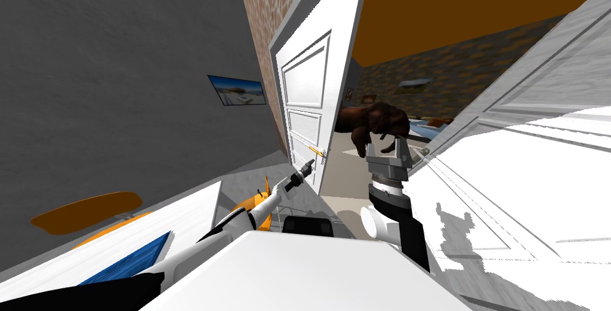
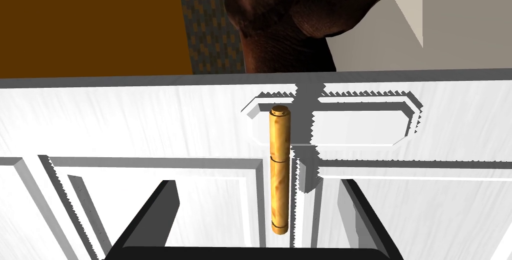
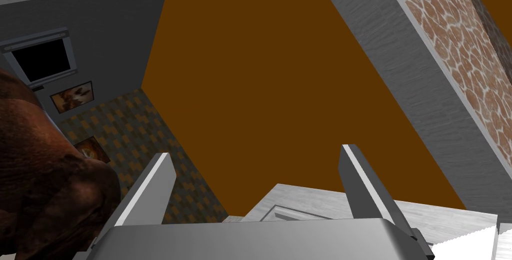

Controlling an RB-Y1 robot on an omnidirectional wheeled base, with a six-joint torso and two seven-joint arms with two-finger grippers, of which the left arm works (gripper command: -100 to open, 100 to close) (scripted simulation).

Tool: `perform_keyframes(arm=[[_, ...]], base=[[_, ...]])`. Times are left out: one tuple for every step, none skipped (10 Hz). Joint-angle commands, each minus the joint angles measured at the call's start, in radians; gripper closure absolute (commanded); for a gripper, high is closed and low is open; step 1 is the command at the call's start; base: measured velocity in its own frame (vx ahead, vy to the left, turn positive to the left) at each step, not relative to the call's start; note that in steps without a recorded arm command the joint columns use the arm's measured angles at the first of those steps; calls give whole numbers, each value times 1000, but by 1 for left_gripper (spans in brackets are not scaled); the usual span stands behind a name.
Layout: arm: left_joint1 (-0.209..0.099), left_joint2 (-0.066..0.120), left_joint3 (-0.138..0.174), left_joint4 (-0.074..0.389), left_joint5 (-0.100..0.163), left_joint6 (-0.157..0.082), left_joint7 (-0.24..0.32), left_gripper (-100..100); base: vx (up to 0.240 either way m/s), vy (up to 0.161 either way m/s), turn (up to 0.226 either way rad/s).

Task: Push the door open

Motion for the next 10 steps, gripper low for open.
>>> perform_keyframes(arm=[[0,0,0,0,0,0,0,-100],[0,0,0,0,0,0,0,-100],[0,0,0,0,0,0,0,-100],[0,0,0,0,0,0,0,-100],[0,0,0,0,0,0,0,-100],[-2,7,-6,2,0,3,9,-100],[-3,10,-8,3,-1,4,11,-100],[-3,10,-8,3,-1,4,11,-100],[-3,10,-8,3,-1,4,11,-100],[-3,10,-8,3,-1,4,11,-100]], base=[[-4,3,-15],[-3,2,-11],[-8,5,-27],[0,0,0],[14,-8,46],[30,-2,13],[13,1,-6],[26,6,-31],[9,-2,11],[0,0,0]])
